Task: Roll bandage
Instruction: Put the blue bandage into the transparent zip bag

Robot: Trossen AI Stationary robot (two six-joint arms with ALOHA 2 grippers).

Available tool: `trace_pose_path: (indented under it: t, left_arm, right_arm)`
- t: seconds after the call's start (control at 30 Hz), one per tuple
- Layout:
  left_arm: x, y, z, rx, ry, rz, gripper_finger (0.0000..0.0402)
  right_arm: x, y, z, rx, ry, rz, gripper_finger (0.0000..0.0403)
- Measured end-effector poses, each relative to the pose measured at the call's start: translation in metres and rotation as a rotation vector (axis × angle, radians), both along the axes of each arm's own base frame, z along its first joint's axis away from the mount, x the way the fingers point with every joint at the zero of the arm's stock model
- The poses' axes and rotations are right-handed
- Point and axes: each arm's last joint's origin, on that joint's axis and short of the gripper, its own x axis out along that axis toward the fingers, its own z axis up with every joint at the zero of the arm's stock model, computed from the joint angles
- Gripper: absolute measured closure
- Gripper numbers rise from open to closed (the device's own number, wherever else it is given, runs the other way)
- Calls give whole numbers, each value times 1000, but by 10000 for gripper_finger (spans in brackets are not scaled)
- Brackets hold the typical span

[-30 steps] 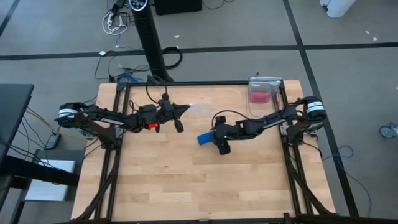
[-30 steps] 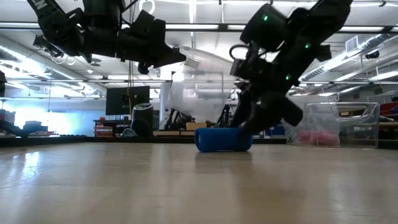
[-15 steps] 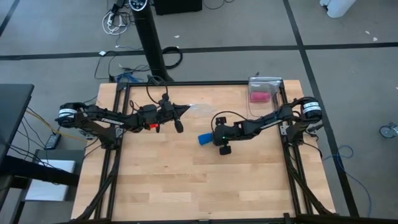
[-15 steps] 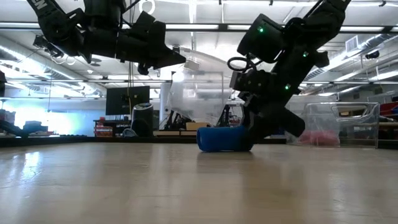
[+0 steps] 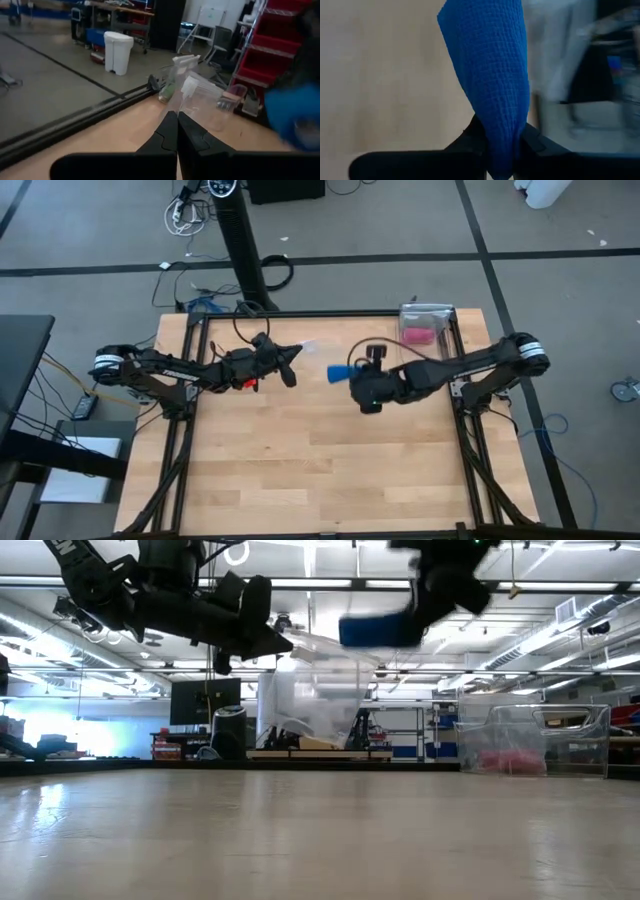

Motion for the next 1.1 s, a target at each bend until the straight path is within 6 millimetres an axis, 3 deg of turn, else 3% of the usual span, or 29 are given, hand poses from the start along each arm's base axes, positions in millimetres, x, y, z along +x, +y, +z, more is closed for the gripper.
trace_pose_path:
  t: [0.13,0.27,0.53,1.1]
  left_arm:
    - [0,-2,-1,-45,-16,-1,401]
    - [1,-5,-1,-52,-18,-7,401]
    - [2,-9,-1,-51,-24,-25,401]
    - [2,-9,4,-43,-73,-38,401]
  right_arm:
    - [8,-9,33,-135,13,-70,360]
    - [20,-19,50,-229,51,-90,360]
    - [38,-39,36,-251,171,-110,360]
    - [34,-45,30,-80,228,-53,360]
